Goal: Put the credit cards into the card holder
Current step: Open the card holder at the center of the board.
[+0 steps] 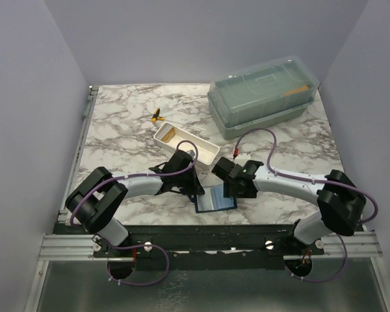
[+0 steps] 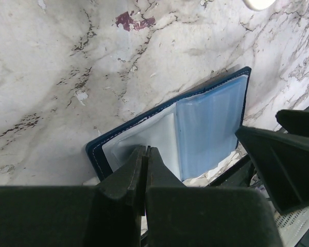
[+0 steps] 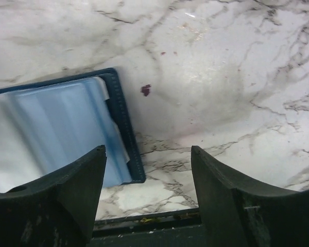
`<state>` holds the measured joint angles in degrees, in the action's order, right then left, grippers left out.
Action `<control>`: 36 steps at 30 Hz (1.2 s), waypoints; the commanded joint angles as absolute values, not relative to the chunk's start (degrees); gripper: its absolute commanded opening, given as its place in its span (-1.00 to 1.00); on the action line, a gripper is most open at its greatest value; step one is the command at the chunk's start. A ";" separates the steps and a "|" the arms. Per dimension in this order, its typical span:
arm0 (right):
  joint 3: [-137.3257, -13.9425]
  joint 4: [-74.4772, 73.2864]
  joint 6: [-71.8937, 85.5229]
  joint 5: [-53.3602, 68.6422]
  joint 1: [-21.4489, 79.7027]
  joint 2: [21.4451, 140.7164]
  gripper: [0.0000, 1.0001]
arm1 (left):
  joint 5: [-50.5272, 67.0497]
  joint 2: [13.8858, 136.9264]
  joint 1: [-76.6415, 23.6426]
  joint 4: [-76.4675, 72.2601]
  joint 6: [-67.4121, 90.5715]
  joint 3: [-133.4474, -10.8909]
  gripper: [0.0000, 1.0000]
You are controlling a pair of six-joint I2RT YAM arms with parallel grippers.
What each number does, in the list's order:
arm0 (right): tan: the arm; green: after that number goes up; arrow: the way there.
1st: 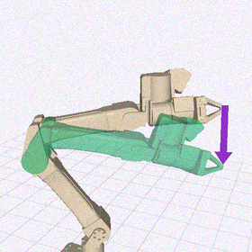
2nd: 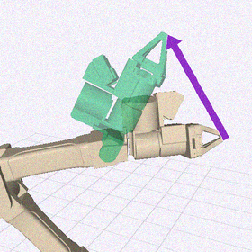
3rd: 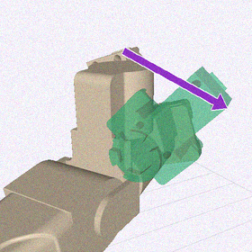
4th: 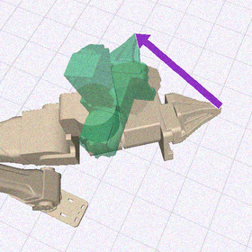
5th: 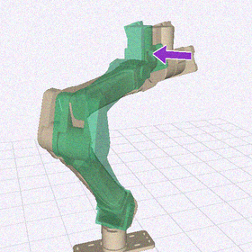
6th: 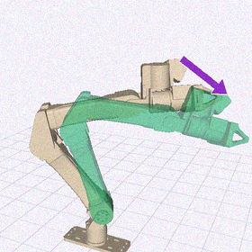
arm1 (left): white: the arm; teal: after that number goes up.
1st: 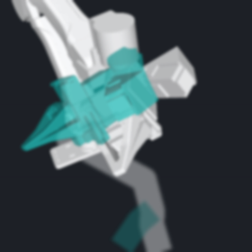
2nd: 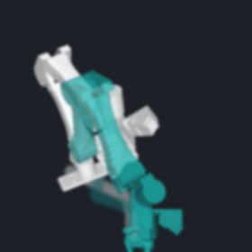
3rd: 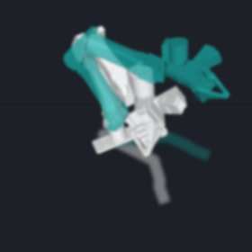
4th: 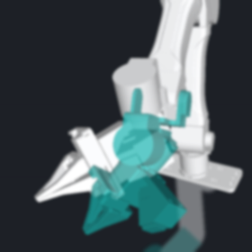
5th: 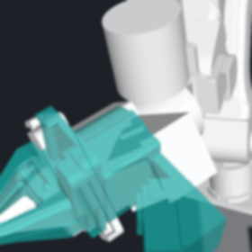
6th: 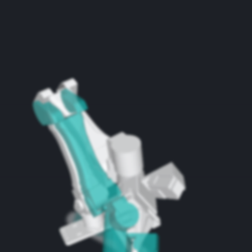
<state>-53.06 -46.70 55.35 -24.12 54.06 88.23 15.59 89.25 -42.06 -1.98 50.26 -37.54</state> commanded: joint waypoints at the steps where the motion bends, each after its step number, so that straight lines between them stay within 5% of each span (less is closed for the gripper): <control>1: -52.62 -41.53 50.74 -20.16 54.32 81.93 0.40 | 13.97 89.24 -41.73 1.38 48.76 -36.27 -1.00; 6: -51.74 -34.27 46.79 -15.48 54.37 80.83 0.48 | 14.53 89.48 -41.75 1.15 49.00 -36.60 -1.00; 23: -54.32 -44.34 51.00 -23.14 54.32 93.25 0.51 | 14.68 89.34 -41.75 0.70 49.21 -36.65 -1.00; 36: -51.84 -48.50 54.71 -26.74 53.90 88.73 0.48 | 14.31 89.37 -41.71 0.70 48.99 -36.38 -1.00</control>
<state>-53.41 -43.44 53.36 -22.52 54.19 89.78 15.62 89.25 -42.06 -2.00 50.28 -37.54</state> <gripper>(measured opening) 0.745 0.019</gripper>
